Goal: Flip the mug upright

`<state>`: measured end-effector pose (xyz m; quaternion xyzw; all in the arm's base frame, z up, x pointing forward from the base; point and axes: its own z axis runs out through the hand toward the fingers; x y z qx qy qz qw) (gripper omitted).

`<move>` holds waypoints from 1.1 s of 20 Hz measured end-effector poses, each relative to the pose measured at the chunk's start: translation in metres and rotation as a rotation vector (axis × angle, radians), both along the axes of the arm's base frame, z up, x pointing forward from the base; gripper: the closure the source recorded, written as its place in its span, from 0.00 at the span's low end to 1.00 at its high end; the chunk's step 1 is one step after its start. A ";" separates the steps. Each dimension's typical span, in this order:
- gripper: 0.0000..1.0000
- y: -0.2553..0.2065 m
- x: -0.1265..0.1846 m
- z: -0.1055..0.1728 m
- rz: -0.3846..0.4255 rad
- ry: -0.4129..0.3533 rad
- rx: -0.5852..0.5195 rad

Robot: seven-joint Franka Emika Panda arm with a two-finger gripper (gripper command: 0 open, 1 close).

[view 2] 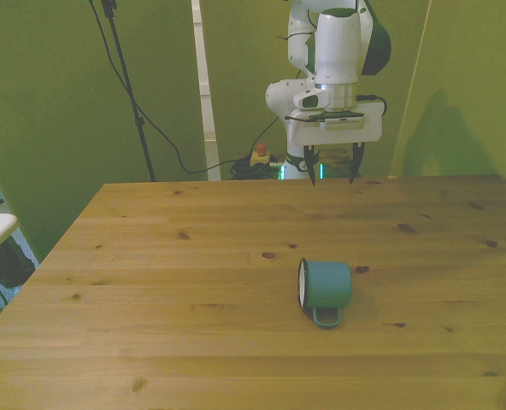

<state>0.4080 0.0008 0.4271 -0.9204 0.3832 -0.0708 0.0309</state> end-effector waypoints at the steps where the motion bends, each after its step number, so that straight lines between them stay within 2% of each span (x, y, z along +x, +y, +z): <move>1: 0.00 0.000 0.000 0.000 -0.002 -0.001 0.000; 6: 0.00 -0.002 0.021 0.011 -0.011 -0.020 -0.009; 10: 0.00 -0.020 0.065 0.036 -0.042 -0.061 -0.035; 14: 0.00 -0.066 0.117 0.060 -0.098 -0.108 -0.036; 21: 0.00 -0.120 0.190 0.078 -0.162 -0.106 -0.050; 22: 0.00 -0.120 0.191 0.079 -0.162 -0.107 -0.050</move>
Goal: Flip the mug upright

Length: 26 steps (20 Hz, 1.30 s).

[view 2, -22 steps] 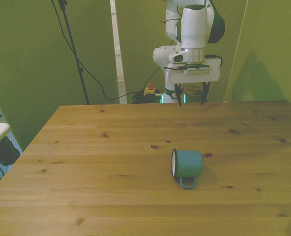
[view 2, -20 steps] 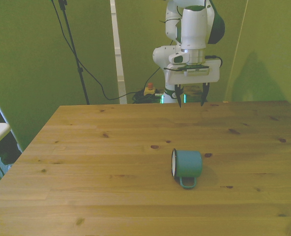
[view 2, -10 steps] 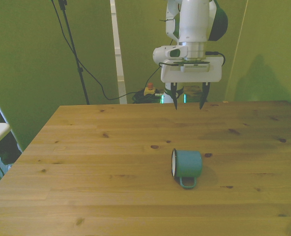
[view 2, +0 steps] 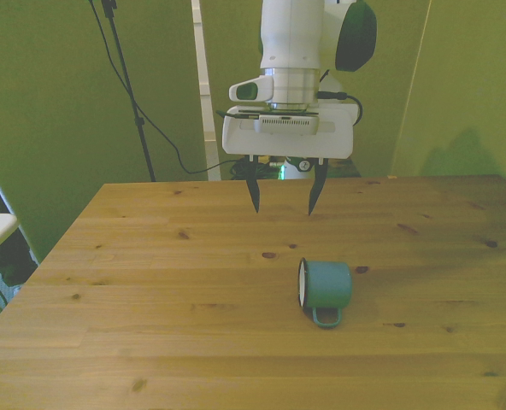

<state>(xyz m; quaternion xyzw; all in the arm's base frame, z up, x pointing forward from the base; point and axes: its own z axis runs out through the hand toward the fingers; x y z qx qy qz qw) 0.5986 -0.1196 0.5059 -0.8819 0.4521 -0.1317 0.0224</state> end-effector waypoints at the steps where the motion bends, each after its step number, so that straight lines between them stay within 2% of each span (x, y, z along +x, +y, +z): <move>1: 0.00 0.000 0.002 0.000 0.003 -0.001 0.000; 6: 0.00 -0.020 0.020 -0.010 0.055 -0.019 0.091; 13: 0.00 -0.054 0.051 -0.049 0.111 0.045 0.316; 15: 0.00 -0.063 0.064 -0.054 0.142 0.057 0.340; 19: 0.00 -0.061 0.066 -0.057 0.167 0.052 0.356; 22: 0.00 -0.068 0.066 -0.068 0.193 0.047 0.402; 26: 0.00 -0.074 0.070 -0.095 0.267 0.028 0.530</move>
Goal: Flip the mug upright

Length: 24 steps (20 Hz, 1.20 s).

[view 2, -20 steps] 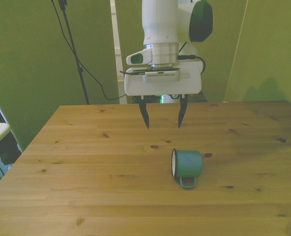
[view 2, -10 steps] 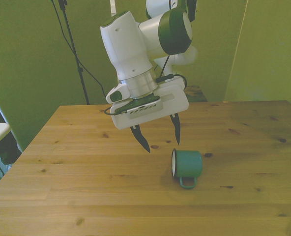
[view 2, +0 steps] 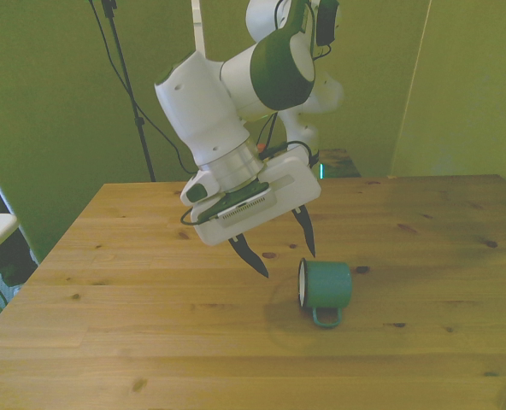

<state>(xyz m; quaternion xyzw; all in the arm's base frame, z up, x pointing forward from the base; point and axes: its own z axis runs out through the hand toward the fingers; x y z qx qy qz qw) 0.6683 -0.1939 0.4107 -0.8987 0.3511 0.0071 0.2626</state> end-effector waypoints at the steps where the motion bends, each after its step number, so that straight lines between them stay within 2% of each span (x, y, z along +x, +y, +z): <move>1: 0.00 0.002 0.002 -0.007 0.018 -0.001 0.026; 7: 0.00 0.027 0.014 -0.030 0.093 -0.037 0.163; 12: 0.00 0.039 0.014 -0.035 0.132 -0.013 0.266; 18: 0.00 0.029 0.013 -0.042 0.152 0.024 0.381; 19: 1.00 0.028 0.014 -0.043 0.159 0.029 0.394; 24: 1.00 0.026 0.018 -0.052 0.186 0.052 0.439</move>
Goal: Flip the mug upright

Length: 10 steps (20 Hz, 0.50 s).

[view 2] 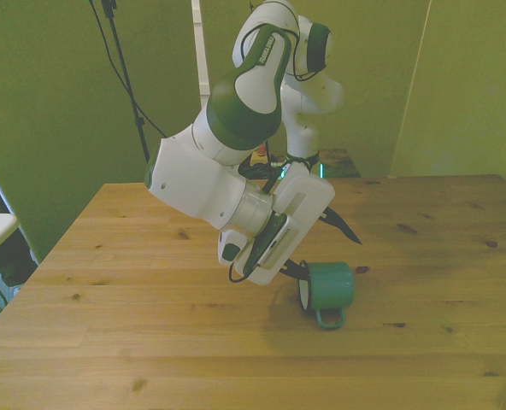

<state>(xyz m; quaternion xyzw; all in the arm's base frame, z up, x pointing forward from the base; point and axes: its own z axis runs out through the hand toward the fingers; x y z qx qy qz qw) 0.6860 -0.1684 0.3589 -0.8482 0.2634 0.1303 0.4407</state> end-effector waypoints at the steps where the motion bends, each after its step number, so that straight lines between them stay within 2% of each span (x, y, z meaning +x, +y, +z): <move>1: 1.00 0.000 0.001 -0.002 0.004 0.003 0.012; 10: 1.00 -0.002 0.007 -0.006 0.017 -0.007 0.063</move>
